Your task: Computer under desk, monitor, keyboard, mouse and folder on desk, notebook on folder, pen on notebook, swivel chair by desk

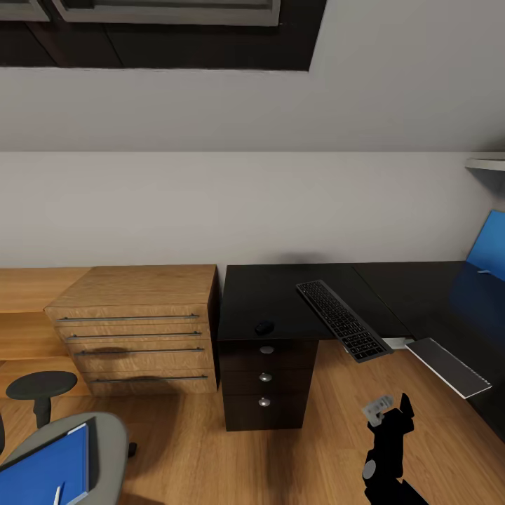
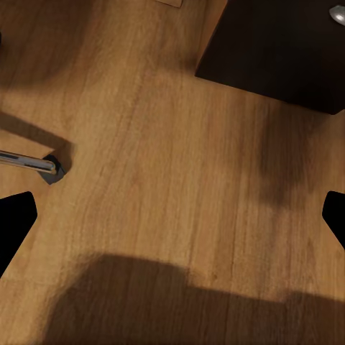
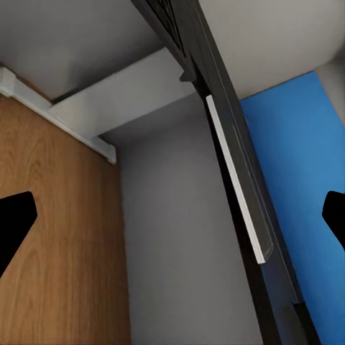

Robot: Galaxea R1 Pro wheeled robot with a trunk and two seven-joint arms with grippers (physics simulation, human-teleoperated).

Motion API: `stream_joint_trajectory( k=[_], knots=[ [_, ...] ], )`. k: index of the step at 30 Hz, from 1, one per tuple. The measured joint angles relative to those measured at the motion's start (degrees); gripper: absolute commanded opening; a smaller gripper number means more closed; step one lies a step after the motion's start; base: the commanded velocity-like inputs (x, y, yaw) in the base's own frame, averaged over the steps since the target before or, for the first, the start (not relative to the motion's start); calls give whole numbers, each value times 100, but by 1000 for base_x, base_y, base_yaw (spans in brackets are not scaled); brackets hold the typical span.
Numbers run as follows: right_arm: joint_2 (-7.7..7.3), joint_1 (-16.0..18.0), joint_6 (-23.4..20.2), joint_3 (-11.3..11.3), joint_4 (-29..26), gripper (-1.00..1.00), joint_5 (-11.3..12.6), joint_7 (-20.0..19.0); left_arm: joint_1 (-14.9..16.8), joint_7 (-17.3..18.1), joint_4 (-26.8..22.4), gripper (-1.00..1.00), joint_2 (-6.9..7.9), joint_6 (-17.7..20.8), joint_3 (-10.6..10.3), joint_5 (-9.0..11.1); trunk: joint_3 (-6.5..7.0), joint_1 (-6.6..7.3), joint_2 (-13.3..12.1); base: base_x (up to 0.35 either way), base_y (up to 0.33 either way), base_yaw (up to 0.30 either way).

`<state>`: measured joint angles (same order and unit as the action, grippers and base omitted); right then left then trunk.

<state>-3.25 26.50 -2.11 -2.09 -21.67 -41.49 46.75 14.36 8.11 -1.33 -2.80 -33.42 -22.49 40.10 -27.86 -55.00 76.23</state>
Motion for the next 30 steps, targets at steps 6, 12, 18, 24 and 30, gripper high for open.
stream_joint_trajectory(
  k=[6, 12, 18, 24, 30],
  knots=[
    [-10, 0, -10, 6, 3, 100, 2, -6, 0, 9, 0, 100, 0, 1, 0, -2, 0, 1, 0, 75, -43, 0],
    [-14, 0, -17, 8, 15, 100, 3, 3, 0, 14, 0, 100, 0, 4, 0, -3, 0, 1, 0, 135, -106, 0],
    [-29, 0, -19, 9, 18, 100, -3, 20, 0, 14, 0, 100, 0, 5, 0, -3, 0, 1, 0, 40, -14, 0],
    [-115, 0, -26, 30, 23, 100, 3, 17, 0, 15, -1, 100, 0, 10, 0, -3, 0, 2, 0, 174, -91, 0],
    [-261, 0, -22, 62, 19, 100, 9, 10, 0, 14, 1, 100, 0, 9, 0, -3, 0, 0, 0, 46, -23, 0]
  ],
)
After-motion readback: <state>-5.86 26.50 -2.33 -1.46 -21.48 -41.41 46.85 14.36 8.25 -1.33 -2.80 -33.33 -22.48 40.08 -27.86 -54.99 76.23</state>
